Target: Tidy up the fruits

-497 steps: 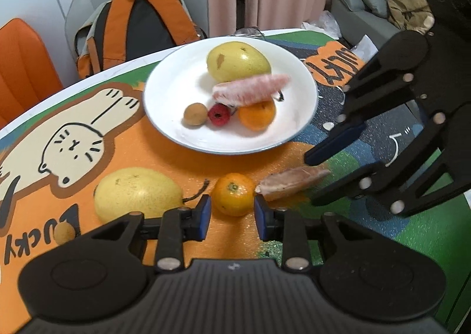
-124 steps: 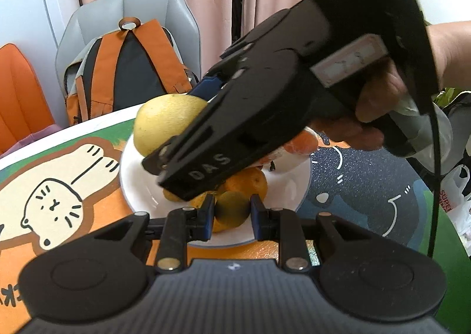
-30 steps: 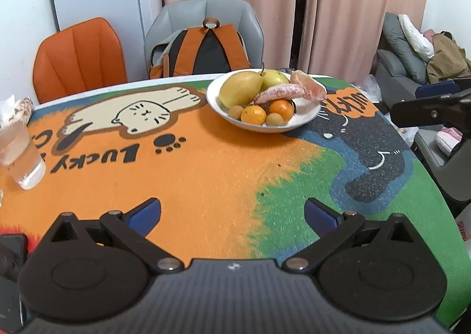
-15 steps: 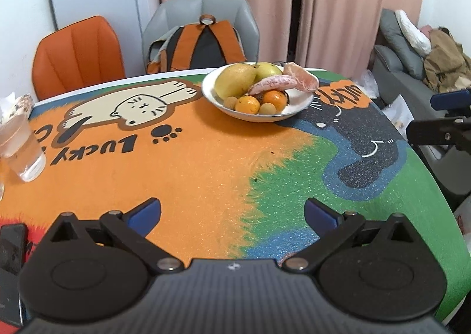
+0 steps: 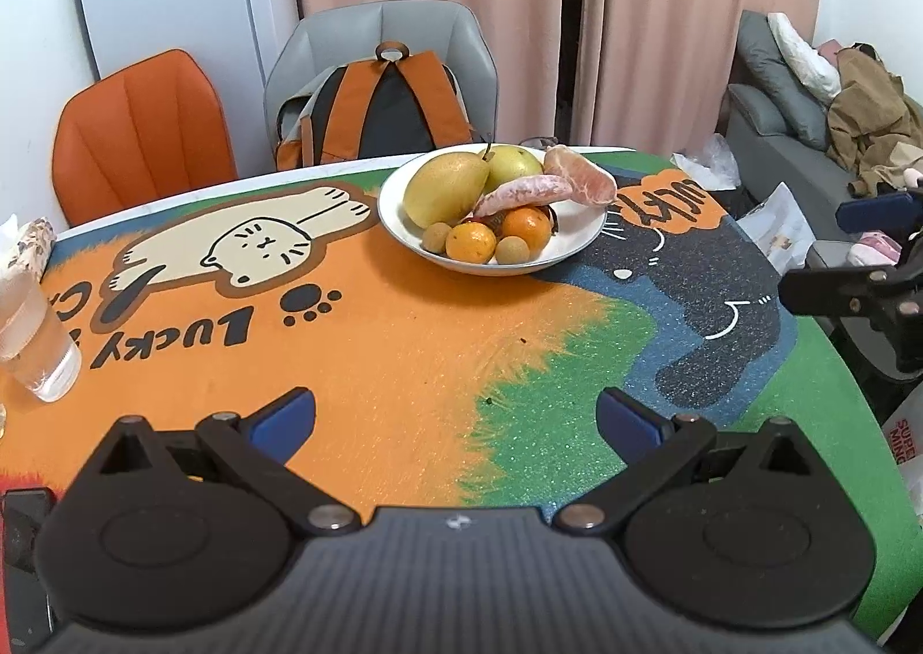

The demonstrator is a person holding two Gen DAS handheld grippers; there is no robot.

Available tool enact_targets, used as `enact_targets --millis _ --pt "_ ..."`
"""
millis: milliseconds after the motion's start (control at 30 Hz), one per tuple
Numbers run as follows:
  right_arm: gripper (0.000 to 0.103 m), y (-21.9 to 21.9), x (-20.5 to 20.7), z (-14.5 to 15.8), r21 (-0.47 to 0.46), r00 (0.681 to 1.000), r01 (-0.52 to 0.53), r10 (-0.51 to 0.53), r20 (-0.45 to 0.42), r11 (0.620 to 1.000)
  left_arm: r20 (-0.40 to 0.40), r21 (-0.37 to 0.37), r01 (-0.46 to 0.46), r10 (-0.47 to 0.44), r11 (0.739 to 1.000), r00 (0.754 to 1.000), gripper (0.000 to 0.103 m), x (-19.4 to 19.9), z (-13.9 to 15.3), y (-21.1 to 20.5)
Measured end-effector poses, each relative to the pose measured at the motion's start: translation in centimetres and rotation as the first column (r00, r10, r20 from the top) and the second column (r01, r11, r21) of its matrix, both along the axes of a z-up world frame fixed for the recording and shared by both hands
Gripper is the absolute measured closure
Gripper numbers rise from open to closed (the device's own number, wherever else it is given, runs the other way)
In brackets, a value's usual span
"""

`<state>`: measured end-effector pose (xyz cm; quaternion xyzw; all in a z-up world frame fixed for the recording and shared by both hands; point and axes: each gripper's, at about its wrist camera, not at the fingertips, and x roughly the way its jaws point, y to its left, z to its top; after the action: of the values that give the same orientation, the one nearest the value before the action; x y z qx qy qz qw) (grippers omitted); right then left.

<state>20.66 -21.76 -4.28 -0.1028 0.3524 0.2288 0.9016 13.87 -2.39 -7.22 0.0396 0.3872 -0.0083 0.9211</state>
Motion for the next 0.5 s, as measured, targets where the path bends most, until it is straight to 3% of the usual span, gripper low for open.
enact_targets --millis 133,400,500 --pt "0.0 -0.1 1.1 -0.2 0.002 1.0 -0.004 0.004 -0.025 1.0 0.001 0.009 -0.025 0.025 1.0 1.0 0.0 0.3 0.2 0.4" --pt "0.0 0.6 1.7 0.5 0.002 0.999 0.039 -0.039 -0.031 0.999 0.009 -0.059 -0.147 0.148 0.987 0.989 0.0 0.3 1.7 3.2" --pt "0.0 0.7 1.4 1.2 0.005 0.998 0.063 -0.063 -0.024 0.998 0.025 -0.056 -0.149 0.15 0.987 0.988 0.0 0.0 2.6 3.6"
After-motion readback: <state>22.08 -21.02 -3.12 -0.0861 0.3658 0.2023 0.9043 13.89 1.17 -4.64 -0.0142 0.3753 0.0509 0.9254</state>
